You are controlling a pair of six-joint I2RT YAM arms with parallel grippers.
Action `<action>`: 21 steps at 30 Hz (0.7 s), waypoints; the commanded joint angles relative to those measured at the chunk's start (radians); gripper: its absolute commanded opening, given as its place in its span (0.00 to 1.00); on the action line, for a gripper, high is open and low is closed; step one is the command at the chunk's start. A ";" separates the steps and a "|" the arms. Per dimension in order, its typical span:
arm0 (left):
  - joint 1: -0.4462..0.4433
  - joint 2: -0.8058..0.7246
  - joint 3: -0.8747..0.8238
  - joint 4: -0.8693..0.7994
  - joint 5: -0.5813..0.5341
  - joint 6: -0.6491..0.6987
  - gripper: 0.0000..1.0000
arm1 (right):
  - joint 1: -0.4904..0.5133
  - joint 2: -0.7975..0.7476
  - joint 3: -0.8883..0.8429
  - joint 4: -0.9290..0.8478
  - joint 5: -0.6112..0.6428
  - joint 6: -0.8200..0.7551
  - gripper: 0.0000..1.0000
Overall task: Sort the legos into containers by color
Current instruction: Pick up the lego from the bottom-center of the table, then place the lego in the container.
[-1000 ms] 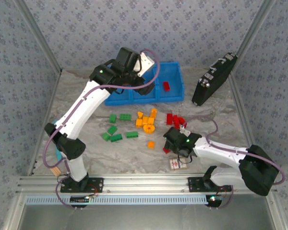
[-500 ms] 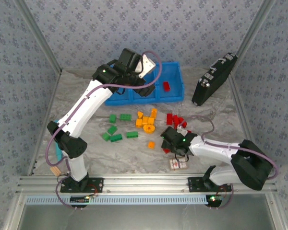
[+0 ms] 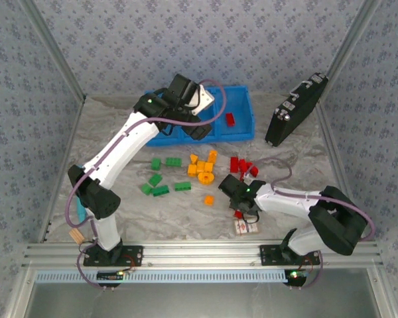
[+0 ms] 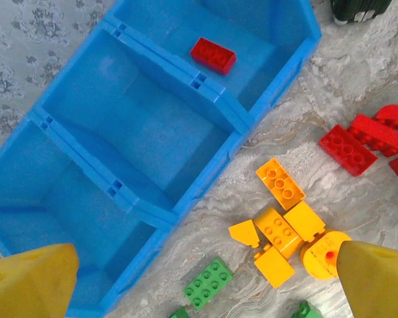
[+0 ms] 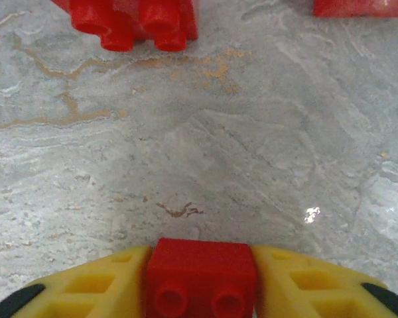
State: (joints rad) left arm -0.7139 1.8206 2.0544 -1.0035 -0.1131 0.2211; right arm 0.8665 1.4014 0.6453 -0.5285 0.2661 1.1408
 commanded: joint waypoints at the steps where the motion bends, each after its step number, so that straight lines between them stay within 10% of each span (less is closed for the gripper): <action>1: -0.001 -0.042 -0.012 -0.015 -0.023 0.017 1.00 | -0.006 0.055 -0.020 0.083 -0.056 -0.012 0.38; 21: 0.147 -0.319 -0.302 0.140 0.029 -0.060 1.00 | -0.382 0.272 0.732 -0.077 -0.079 -0.693 0.30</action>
State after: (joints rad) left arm -0.5701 1.5623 1.7943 -0.9268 -0.1047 0.1818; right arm 0.5247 1.5841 1.2594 -0.6216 0.1944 0.6056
